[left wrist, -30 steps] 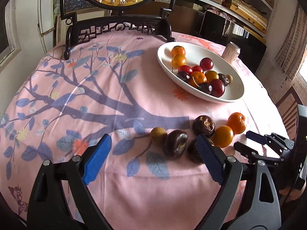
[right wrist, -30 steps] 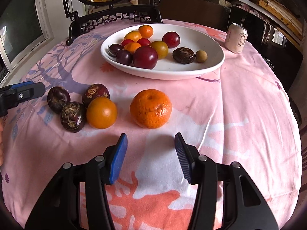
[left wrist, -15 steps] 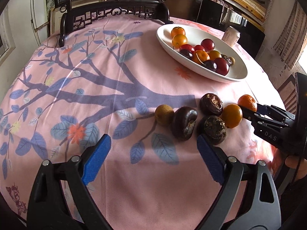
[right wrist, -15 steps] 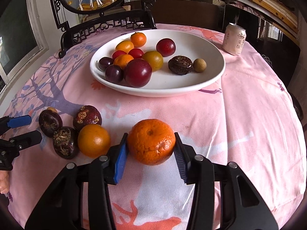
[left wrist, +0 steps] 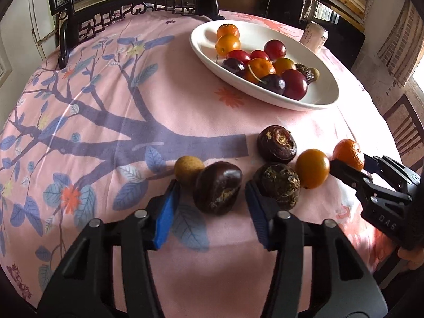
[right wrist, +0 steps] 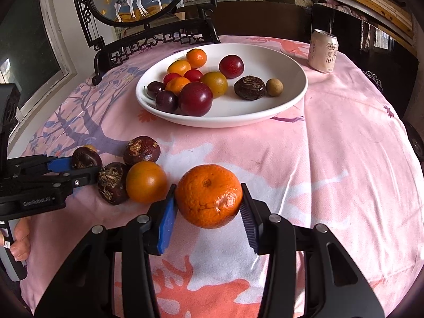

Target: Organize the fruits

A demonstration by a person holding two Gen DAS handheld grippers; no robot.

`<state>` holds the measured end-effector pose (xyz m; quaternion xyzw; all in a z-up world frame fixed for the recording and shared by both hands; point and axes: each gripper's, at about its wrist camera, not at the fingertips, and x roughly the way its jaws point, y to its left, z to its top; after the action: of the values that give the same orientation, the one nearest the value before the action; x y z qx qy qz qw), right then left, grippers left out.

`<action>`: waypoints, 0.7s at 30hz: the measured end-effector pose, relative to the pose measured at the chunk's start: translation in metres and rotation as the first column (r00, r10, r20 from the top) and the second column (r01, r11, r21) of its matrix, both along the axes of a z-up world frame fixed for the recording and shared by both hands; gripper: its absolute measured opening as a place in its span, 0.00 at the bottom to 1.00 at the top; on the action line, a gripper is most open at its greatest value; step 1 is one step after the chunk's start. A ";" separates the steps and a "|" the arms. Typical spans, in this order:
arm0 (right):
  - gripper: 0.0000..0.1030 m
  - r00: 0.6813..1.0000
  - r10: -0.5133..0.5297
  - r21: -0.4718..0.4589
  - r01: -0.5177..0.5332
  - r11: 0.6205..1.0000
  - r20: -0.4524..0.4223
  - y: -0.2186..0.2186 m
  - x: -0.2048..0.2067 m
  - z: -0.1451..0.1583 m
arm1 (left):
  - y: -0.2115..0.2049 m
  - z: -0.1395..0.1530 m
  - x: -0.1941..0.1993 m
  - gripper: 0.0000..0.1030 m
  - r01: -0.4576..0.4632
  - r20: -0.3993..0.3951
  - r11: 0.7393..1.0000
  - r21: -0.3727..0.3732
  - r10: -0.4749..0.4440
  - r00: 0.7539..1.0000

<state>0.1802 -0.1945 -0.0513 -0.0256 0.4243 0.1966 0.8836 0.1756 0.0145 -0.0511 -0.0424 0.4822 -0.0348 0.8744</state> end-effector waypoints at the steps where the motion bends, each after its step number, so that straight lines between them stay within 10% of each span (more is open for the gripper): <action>1: 0.44 1.000 0.001 0.001 -0.001 1.000 0.000 0.000 0.000 0.000 | -0.001 0.000 0.002 0.44 -0.005 0.005 1.000 0.008 0.005 1.000; 21: 0.44 0.999 -0.007 0.002 0.007 1.000 0.034 -0.005 -0.006 0.007 | 0.005 0.018 -0.033 0.41 0.058 0.044 0.997 -0.053 -0.056 0.998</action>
<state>0.1739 -0.1990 -0.0447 -0.0268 0.4092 0.1933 0.8913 0.1430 0.0191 -0.0333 -0.0515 0.4636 -0.0735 0.8815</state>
